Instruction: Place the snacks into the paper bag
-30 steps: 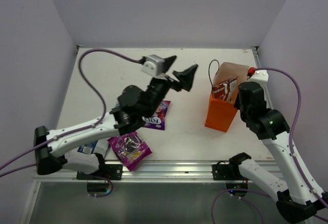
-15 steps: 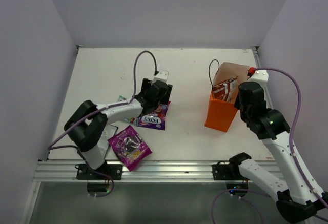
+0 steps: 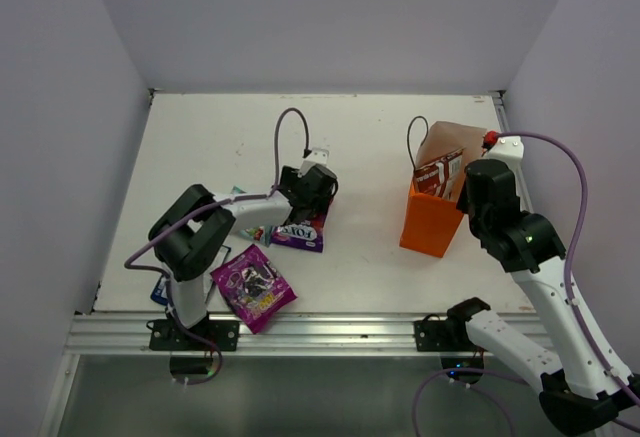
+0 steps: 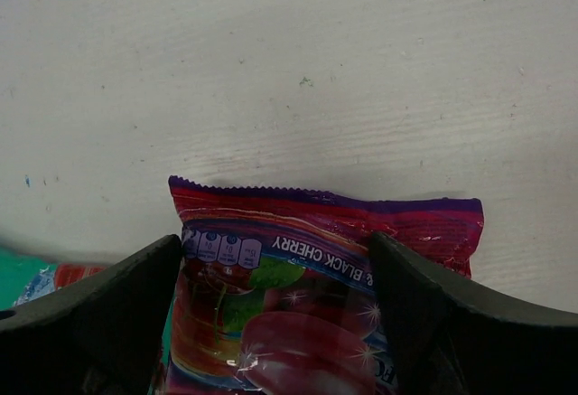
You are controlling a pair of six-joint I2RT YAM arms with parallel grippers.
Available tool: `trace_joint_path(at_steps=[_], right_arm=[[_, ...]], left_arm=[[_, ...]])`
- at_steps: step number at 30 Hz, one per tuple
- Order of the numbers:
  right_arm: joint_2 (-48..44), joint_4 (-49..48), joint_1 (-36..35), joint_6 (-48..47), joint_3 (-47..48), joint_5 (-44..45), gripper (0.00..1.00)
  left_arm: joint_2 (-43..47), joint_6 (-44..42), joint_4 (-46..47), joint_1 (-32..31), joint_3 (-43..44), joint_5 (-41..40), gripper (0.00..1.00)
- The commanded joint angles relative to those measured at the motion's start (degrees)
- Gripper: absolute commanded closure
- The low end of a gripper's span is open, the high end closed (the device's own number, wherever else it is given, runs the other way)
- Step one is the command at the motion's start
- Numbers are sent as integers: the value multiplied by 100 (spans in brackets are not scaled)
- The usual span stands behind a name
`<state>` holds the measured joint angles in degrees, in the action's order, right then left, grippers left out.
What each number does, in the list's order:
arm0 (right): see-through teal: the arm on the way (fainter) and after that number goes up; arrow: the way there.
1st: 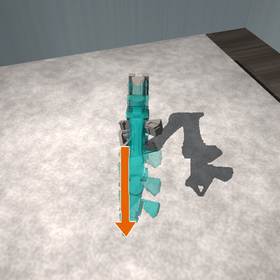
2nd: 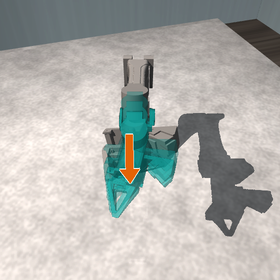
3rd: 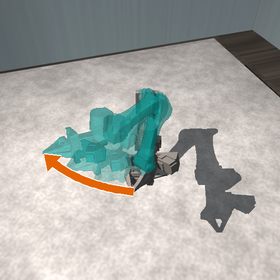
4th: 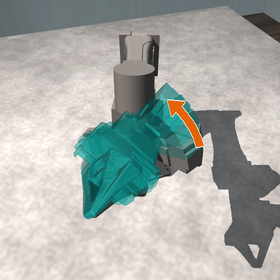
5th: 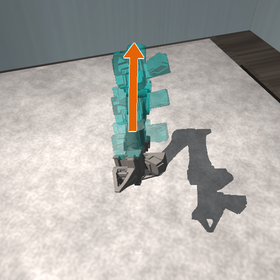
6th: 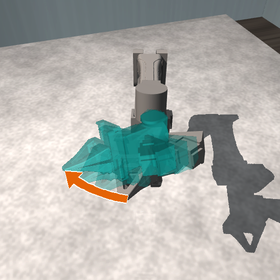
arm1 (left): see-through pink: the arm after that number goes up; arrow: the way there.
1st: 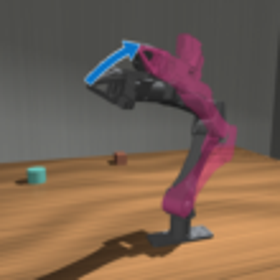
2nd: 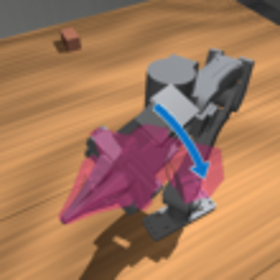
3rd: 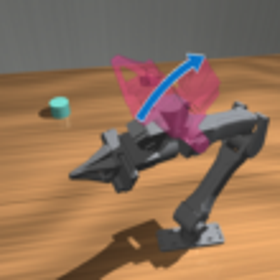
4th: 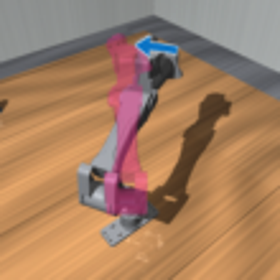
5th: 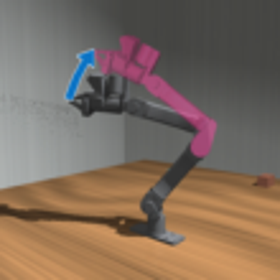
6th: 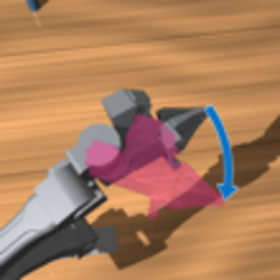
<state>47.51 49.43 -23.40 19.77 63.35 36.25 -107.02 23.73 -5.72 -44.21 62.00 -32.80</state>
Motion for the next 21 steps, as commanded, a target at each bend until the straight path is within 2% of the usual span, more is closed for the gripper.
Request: trace_joint_path(at_steps=[1,4,6,7,10,12,14,15,18,21], right_arm=[[4,-100,2,-96,28,-48,100],[22,-109,2,-96,37,-57,100],[13,-109,2,-87,37,-74,100],[13,-109,-7,-96,37,-74,100],[-4,-109,2,-96,28,-83,100],[-13,-109,2,-87,19,-65,100],[-13,-109,-7,-96,19,-57,100],[-13,-109,2,-96,19,-65,100],[-5,-118,2,-96,19,-100,100],[-13,-135,2,-105,19,-118,100]], left_arm=[[224,378,-412,17,-135,19,12],[523,449,-395,17,-346,71,13],[542,458,-351,17,-442,220,22],[455,458,-386,17,-443,238,37],[200,493,-457,17,-451,300,53],[173,537,-361,17,-530,405,68],[234,589,-281,17,-618,467,96],[278,624,-264,17,-688,458,100],[603,554,-132,0,-724,555,100],[1313,414,-79,-219,-523,275,100]])
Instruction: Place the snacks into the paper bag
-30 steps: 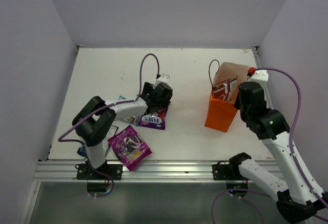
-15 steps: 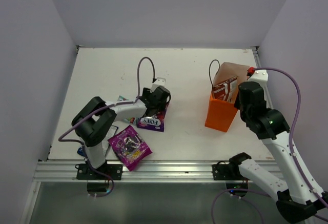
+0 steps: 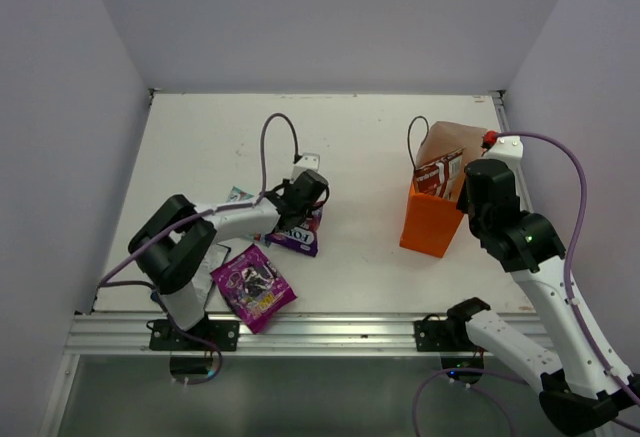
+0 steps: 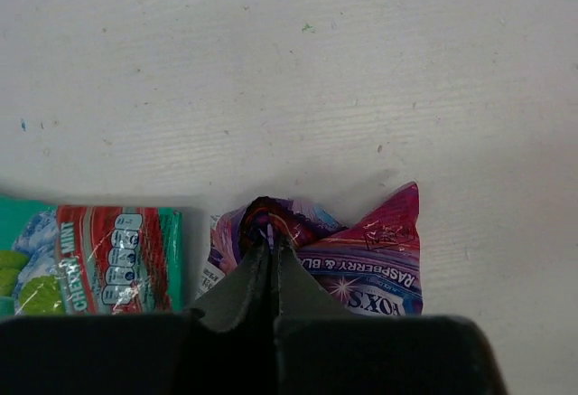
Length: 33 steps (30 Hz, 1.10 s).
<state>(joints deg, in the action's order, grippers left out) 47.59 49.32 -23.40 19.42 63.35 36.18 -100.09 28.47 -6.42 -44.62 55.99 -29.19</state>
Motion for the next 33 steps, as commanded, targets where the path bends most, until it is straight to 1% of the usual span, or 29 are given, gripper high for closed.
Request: trace_joint_path(at_steps=[1,4,5,7,8,10,11,12,13,14,15,16,17,18,19,20,24,25,26,27,28,29,30,31,32,33], right_arm=[[-31,-124,2,-79,19,-112,100],[-31,-133,2,-79,19,-138,100],[-31,-142,2,-79,19,-138,100],[-31,-142,11,-79,11,-155,100],[-48,-151,11,-79,10,-173,100],[-40,-151,11,-87,2,-191,100],[-40,-151,2,-87,2,-199,100],[-48,-151,11,-87,2,-199,100],[-48,-159,11,-87,2,-199,100],[-57,-160,2,-87,2,-217,100],[-48,-160,2,-87,-7,-226,100],[-48,-168,11,-87,-7,-235,100],[-48,-168,2,-87,-7,-243,100],[-57,-168,2,-87,-7,-252,100],[-57,-168,2,-87,-7,-252,100],[-57,-168,2,-87,-16,-261,100],[-92,-177,2,-105,-25,-279,100],[-118,-177,2,-105,-25,-287,100],[-119,-186,2,-114,-33,-287,100],[-127,-186,2,-114,-33,-287,100],[-145,-186,2,-123,-33,-305,100],[-145,-195,2,-123,-42,-314,100],[-154,-195,2,-123,-51,-322,100],[-154,-203,-7,-131,-51,-340,100],[-154,-204,2,-131,-51,-340,100],[-154,-204,2,-131,-51,-357,100]], left_arm=[[1049,-122,9,-257,192,-165,100],[1683,-517,149,-582,921,-377,100],[1773,-787,219,-722,1393,-351,100],[1853,-1009,333,-802,1913,-123,100],[1827,-1245,395,-846,2395,174,100],[1722,-1483,815,-899,2810,544,100],[1660,-1685,956,-960,3213,746,100],[1590,-1782,1167,-1004,3434,1079,100],[1407,-1870,1238,-1048,3663,1213,100],[1300,-1932,1300,-1127,4126,1379,100],[1160,-1941,1396,-1136,4366,1842,100],[854,-1950,1423,-1137,4612,2056,100],[686,-1924,1467,-1137,5058,2284,100],[345,-1915,1572,-1137,5254,2669,100],[185,-1907,1651,-1145,5430,2856,100],[53,-1863,1739,-1137,5675,3336,100],[-588,-1573,2686,-1128,5862,4350,100],[-695,-1364,2802,-1110,5897,4517,100],[-791,-1222,2934,-1041,5924,4867,100],[-958,-1073,3249,-979,5906,5096,100],[-1038,-732,3443,-917,5863,5290,100],[-1108,-546,3654,-778,5740,5666,100],[-1274,-353,4135,-698,5687,5887,100],[-1371,76,4348,-540,5678,6081,100],[-1486,280,4742,-469,5695,6414,100],[-1722,473,4894,-399,5730,6548,100]])
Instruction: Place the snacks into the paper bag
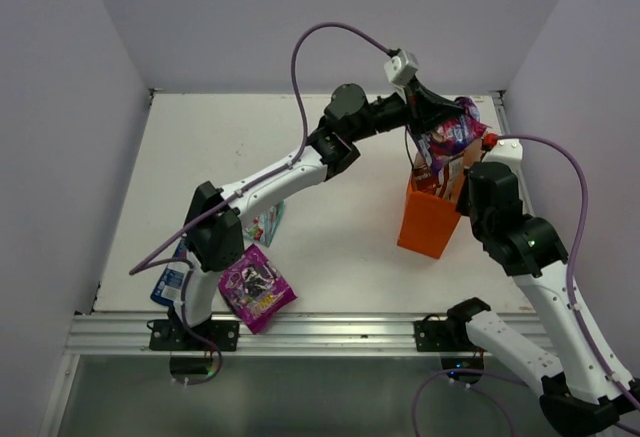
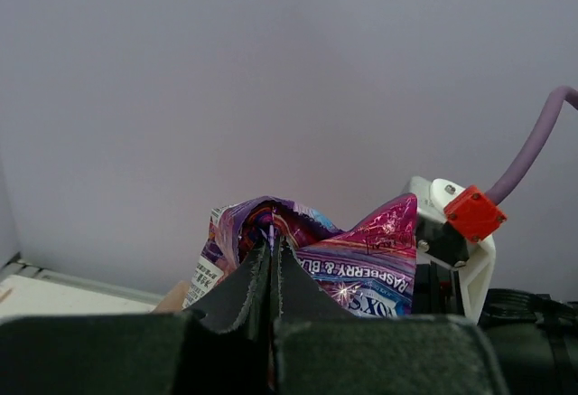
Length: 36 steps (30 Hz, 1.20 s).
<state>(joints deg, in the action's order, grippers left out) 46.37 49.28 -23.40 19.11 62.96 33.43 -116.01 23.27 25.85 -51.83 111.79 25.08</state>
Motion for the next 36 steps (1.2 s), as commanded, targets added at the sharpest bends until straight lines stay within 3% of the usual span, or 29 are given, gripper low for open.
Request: trace_joint_path(at_steps=[1,7,12,14,19,26,29,33,36], right_arm=[[-31,-208,2,-101,-12,-100,100],[-23,-217,2,-110,-20,-91,100],[21,-225,2,-110,-12,-73,100],[30,-234,-7,-110,-12,-73,100],[56,-226,2,-110,-12,-82,100],[48,-234,-7,-118,-12,-117,100],[21,-234,2,-127,-21,-117,100],[30,-234,2,-127,-21,-109,100],[30,-234,2,-136,-21,-135,100]], left_arm=[[-246,1300,1782,427,211,1244,100],[-1205,2812,3039,701,862,2167,100],[-1678,3288,3224,648,1652,2747,100],[-1697,3824,3818,631,1628,2922,100],[-1109,3818,4087,543,1108,3037,100],[-1301,4203,4270,516,1556,3205,100],[-1599,4650,4682,516,1819,3161,100],[-1908,5905,5745,525,2040,2968,100],[-1777,5893,6064,534,1751,2932,100]])
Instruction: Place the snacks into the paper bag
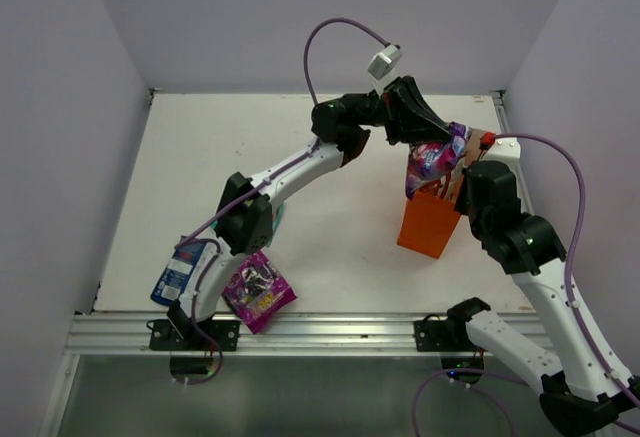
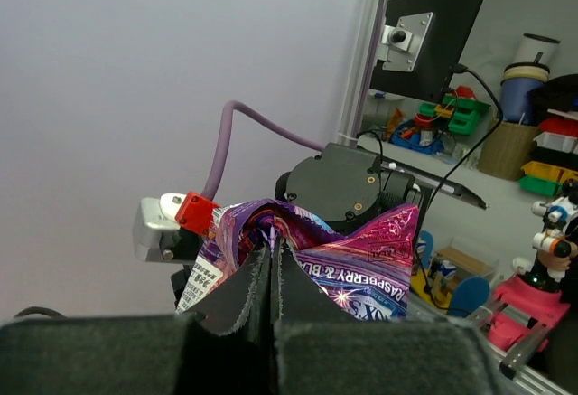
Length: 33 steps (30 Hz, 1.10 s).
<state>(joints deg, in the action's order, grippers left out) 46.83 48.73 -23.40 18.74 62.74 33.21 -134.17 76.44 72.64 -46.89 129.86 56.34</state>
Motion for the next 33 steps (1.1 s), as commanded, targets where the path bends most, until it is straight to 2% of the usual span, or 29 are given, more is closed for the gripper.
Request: trace_joint_path(at_steps=[1,3,8,21,33], right_arm=[[-7,-188,2,-99,10,-104,100],[-7,-180,2,-90,1,-113,100],[-7,-180,2,-90,1,-122,100],[2,-197,-7,-116,1,-166,100],[2,-259,2,-143,-7,-297,100]], left_arm=[[83,434,1271,40,-101,-124,100],[67,179,911,49,-32,-53,100],[-486,362,725,84,662,9,100],[-1146,81,453,172,830,-211,100],[-1270,-1183,-715,181,804,-588,100]])
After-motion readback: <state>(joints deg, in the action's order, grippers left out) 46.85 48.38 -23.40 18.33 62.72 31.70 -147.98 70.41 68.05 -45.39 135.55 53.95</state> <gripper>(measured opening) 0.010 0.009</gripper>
